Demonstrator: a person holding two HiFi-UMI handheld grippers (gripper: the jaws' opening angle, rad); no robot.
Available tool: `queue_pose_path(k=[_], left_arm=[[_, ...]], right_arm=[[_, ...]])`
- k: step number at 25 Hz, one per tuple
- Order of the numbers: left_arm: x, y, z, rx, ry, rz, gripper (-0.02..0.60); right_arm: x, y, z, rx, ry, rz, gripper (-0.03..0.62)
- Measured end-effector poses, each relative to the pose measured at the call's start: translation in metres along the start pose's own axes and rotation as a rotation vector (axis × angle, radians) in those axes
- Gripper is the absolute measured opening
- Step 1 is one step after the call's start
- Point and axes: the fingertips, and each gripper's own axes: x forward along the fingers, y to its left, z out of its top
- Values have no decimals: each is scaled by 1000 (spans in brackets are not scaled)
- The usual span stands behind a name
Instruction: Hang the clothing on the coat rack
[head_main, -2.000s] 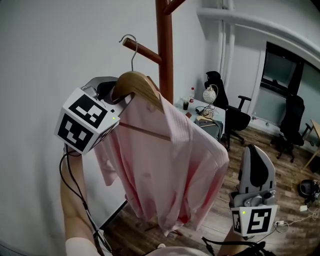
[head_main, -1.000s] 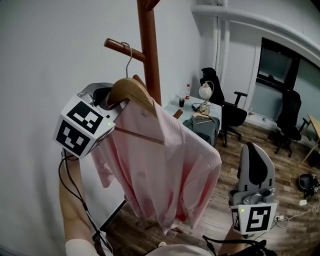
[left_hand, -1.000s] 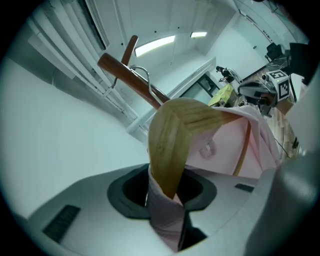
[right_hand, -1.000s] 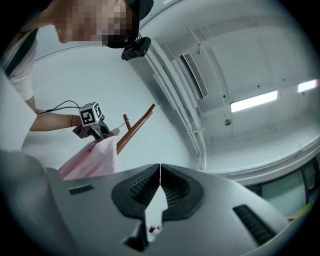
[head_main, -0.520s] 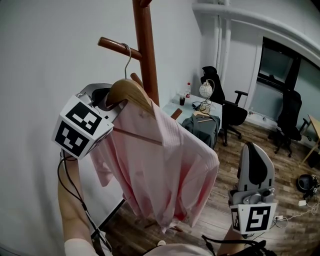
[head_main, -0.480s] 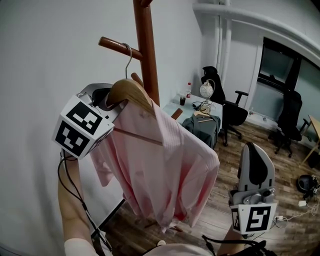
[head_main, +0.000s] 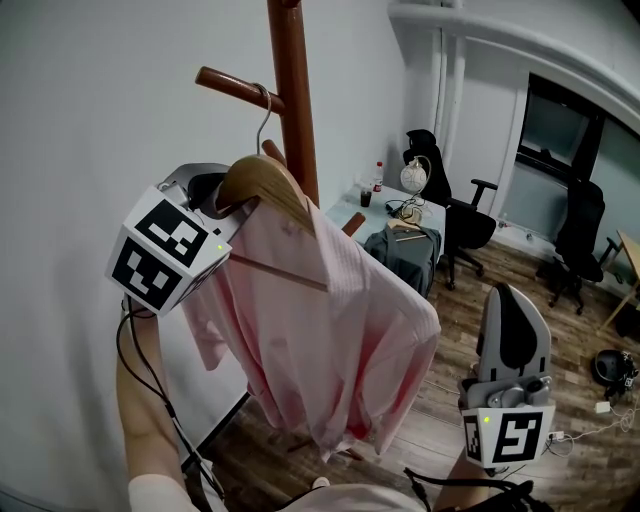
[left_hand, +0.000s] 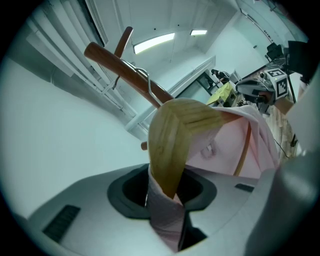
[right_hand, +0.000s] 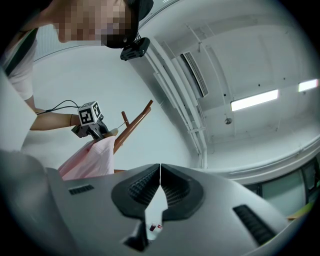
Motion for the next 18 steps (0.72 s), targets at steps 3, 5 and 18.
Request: queue_pose_path(k=[3, 5, 18], left_arm=[[0, -3, 0, 1, -2, -1, 137], [2, -5, 0, 4, -1, -6, 137], [5, -10, -1, 10, -1, -29, 137]], right_arm=[[-2, -1, -1, 1, -2, 0, 20], [-2, -1, -1, -1, -1, 0, 21], [-1, 0, -4, 1, 18, 0, 21]])
